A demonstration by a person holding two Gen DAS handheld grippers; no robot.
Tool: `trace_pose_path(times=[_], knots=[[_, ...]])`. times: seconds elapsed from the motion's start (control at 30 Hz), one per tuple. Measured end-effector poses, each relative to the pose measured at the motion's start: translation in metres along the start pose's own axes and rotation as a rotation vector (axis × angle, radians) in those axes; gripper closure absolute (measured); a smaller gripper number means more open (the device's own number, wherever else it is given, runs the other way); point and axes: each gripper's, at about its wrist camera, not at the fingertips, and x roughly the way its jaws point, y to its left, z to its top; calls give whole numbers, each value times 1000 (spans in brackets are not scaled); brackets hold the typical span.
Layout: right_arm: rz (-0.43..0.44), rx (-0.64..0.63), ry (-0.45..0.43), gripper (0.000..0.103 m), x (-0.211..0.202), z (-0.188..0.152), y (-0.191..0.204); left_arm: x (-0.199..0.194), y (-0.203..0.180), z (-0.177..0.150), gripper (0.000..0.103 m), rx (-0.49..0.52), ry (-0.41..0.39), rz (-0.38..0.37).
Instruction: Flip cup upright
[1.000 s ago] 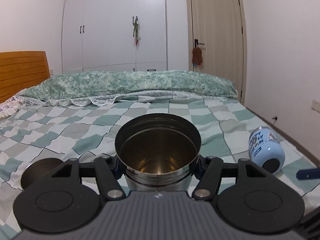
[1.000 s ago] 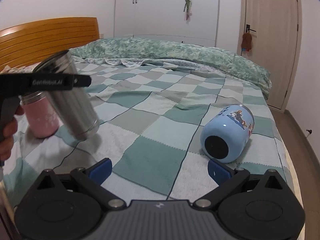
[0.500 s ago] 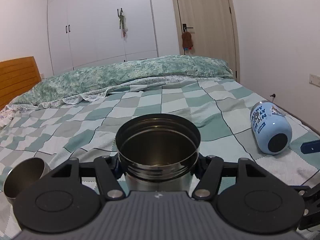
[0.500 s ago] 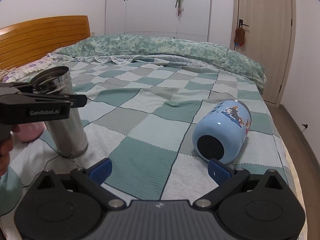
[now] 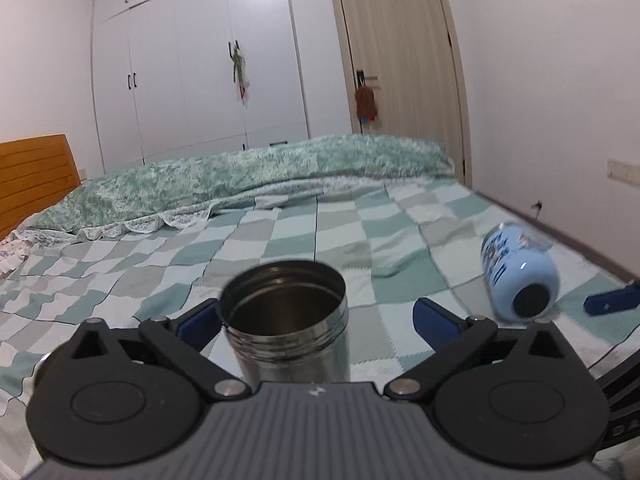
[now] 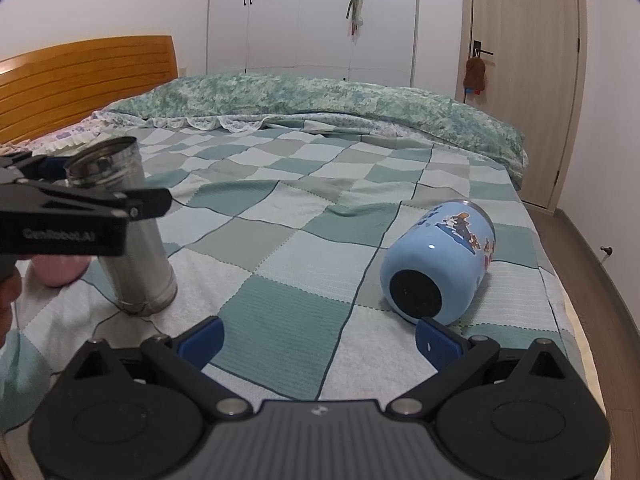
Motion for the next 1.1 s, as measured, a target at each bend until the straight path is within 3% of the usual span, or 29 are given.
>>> trace_pose_path(times=[0.3,0.53,0.77,1.1], knots=[[-13,21,-81,1,-58,-5,23,-79,38,11,0,-103,-90,-29],[-18,51,-159,1,-116,-20,57,-145,74,-4,0,-105,-117,-36],[-48,84,-217,0,-159,-53,96,-188,103,-44,0,-103,-70,-26],[-133,108,-260,0,-170,-119,126,-211,111,-127,0,-131,-57,27]])
